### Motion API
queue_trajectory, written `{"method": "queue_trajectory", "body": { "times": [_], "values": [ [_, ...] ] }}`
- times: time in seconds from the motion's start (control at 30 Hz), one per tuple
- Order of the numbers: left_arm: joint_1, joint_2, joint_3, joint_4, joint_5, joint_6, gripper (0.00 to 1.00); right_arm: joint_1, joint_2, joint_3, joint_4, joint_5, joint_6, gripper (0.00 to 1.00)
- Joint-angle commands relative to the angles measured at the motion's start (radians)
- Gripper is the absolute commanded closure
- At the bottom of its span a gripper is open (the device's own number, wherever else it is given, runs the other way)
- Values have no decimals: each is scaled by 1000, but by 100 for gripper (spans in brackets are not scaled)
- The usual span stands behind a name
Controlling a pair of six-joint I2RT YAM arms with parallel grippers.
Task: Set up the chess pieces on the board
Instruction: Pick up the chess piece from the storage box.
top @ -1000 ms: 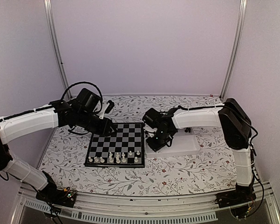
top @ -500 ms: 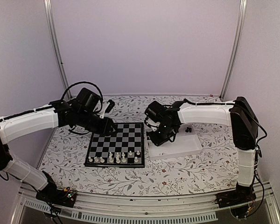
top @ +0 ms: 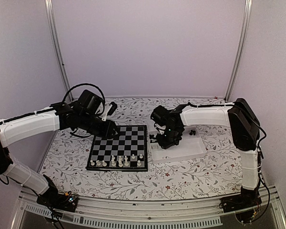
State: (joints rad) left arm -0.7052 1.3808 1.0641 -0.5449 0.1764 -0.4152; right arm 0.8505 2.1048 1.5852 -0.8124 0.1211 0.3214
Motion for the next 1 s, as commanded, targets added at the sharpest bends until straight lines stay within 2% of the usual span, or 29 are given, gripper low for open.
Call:
{"method": "queue_trajectory", "body": {
  "times": [0.0,0.27,0.43,0.5,0.6,0.8,0.97],
  "values": [
    [-14,6,26,0,9,5,68,-1,37,3,-12,10,18,81],
    [-13,5,27,0,11,9,68,-5,42,-39,66,22,32,79],
    [-13,9,34,0,16,14,67,-2,55,-56,78,8,31,90],
    [-14,9,34,2,20,16,67,0,22,-97,96,3,29,95],
    [-13,13,26,25,55,25,67,4,-80,-166,123,-13,10,98],
    [-13,36,15,94,165,27,66,46,-284,-242,158,-59,-84,98],
    [-14,80,16,170,255,38,65,48,-342,-242,161,-154,-97,98]
  ]
}}
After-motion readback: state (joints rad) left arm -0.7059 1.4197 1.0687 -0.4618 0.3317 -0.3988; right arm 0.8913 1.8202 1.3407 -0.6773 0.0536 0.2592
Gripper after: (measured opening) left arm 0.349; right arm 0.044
